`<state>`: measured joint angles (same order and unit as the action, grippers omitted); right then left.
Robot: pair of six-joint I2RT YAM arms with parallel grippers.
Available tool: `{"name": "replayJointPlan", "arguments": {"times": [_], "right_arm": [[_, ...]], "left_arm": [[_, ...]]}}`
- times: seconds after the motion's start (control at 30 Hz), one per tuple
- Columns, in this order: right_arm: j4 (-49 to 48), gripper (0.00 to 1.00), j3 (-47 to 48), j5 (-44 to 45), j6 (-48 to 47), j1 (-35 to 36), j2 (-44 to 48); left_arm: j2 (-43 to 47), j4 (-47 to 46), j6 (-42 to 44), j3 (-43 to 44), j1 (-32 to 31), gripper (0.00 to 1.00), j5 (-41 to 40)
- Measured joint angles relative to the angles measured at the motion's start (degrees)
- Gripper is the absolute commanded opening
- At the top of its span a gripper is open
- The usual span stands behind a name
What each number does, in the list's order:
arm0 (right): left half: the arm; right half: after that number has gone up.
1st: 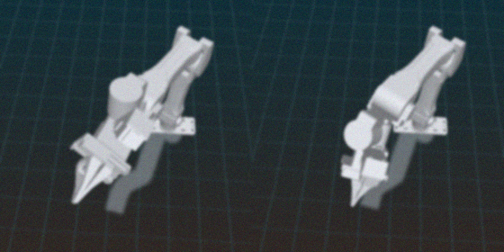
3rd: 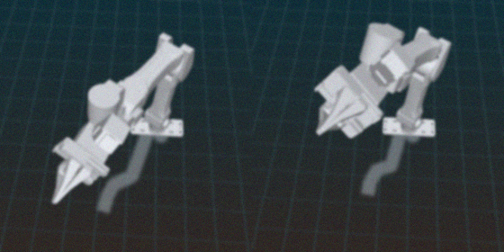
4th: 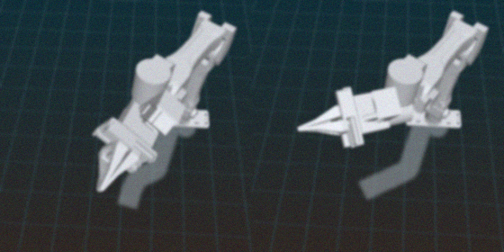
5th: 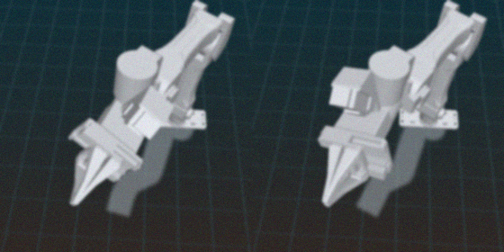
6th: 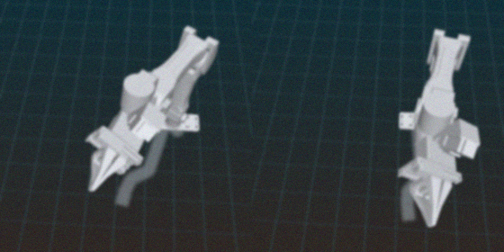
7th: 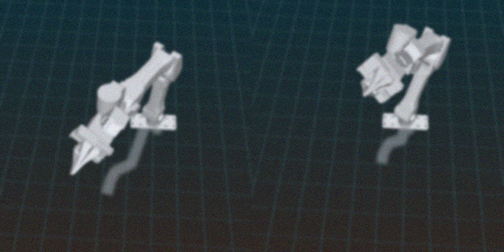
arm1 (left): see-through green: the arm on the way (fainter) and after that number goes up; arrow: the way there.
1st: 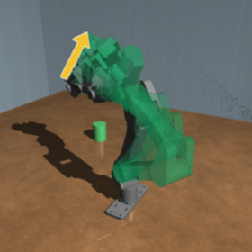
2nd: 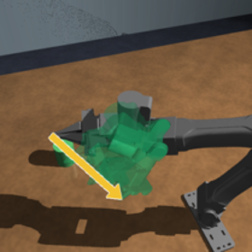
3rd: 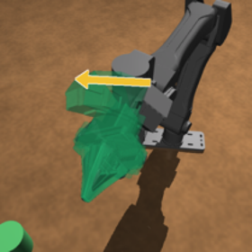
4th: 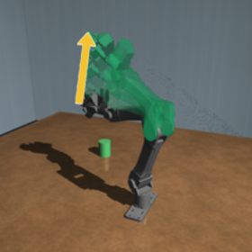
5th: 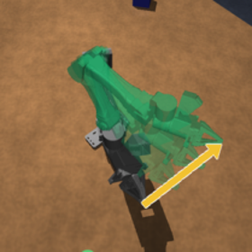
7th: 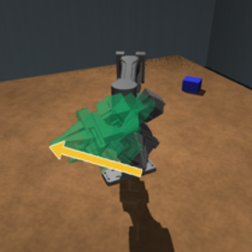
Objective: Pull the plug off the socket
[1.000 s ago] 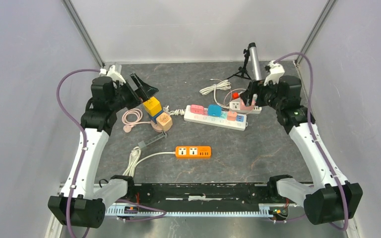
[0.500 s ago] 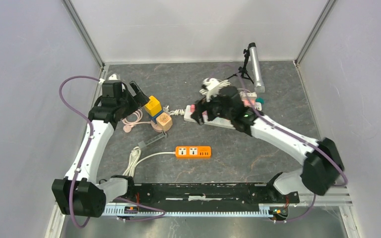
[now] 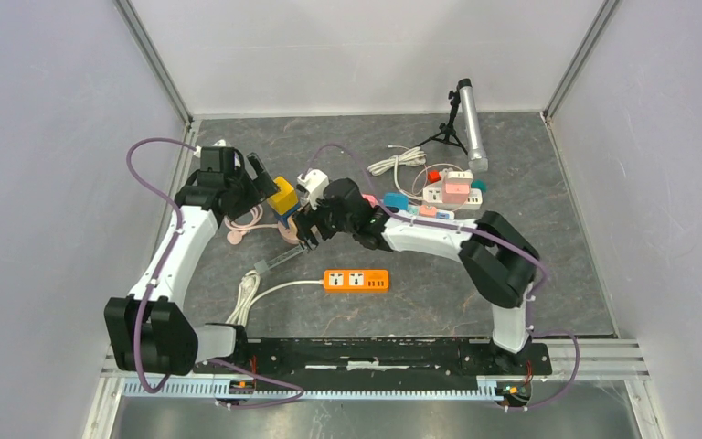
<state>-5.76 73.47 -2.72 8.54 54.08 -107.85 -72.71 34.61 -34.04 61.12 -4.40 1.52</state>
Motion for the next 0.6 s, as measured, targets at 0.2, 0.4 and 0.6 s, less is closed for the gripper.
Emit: {"name": "replayJointPlan", "arguments": {"times": [0.2, 0.4, 0.6], "right_arm": [[0.3, 0.82, 5.2, 3.3, -0.4, 1.2, -7.1], [0.1, 0.44, 5.2, 8.5, -0.3, 2.2, -8.0], [-2.7, 0.36, 2.4, 8.8, -1.4, 2.3, -7.0]], "left_arm": [[-1.6, 0.0, 0.0, 0.5, 0.1, 1.00, -0.1], [-1.6, 0.0, 0.0, 0.5, 0.2, 1.00, 0.1], [-1.7, 0.0, 0.0, 0.5, 0.2, 1.00, 1.9]]}}
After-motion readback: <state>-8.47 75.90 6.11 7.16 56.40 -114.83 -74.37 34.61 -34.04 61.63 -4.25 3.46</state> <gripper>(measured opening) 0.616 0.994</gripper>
